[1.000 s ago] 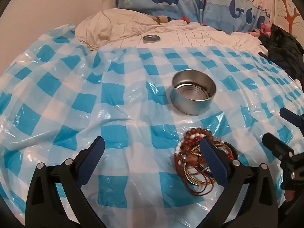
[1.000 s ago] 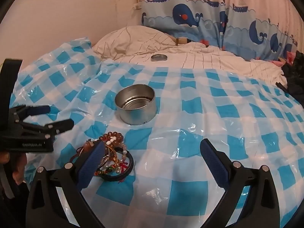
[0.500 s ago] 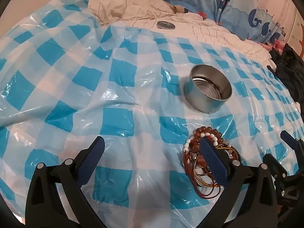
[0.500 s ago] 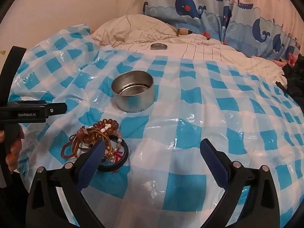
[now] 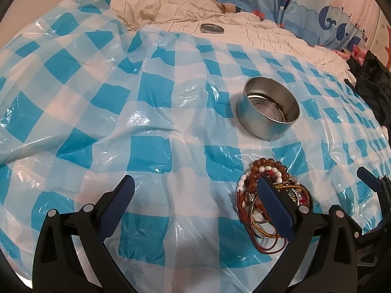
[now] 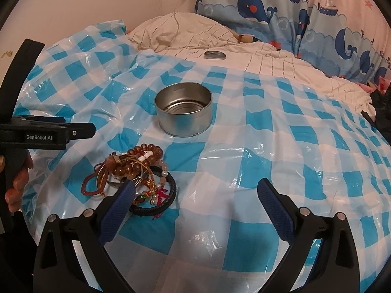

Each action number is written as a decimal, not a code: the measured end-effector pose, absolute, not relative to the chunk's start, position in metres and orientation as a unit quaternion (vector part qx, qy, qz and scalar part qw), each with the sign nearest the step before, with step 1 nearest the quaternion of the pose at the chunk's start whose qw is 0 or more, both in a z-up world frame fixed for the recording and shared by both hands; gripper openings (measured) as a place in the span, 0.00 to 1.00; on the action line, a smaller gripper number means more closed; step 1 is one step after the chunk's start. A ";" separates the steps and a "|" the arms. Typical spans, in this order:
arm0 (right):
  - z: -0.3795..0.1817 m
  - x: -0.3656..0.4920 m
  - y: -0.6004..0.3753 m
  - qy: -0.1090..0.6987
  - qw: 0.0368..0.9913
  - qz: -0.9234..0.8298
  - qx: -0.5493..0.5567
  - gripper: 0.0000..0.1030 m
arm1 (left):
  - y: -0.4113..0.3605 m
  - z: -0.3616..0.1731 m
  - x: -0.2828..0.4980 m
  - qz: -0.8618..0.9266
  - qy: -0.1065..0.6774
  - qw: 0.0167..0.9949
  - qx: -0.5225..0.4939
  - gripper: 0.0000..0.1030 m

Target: Organize jewelry

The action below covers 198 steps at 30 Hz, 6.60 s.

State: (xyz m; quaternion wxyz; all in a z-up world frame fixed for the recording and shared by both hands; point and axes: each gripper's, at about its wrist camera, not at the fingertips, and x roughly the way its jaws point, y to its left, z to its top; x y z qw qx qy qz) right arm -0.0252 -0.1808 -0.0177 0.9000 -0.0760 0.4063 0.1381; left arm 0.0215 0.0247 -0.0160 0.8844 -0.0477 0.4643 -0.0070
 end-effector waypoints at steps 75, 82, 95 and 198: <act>-0.035 0.010 -0.163 0.440 0.855 0.274 -0.017 0.67 | 0.039 -0.022 0.022 -0.041 0.476 0.875 -0.081 0.94; -0.057 0.027 -0.147 0.479 0.823 0.304 -0.015 0.25 | 0.036 -0.021 0.024 -0.045 0.474 0.876 -0.074 0.94; -0.036 0.026 -0.203 0.477 0.835 0.265 0.070 0.06 | 0.012 -0.023 0.023 -0.087 0.473 0.876 -0.042 0.94; 0.003 0.106 -0.235 0.345 0.884 0.243 0.202 0.04 | -0.030 -0.014 0.157 -0.166 0.451 0.867 -0.133 0.08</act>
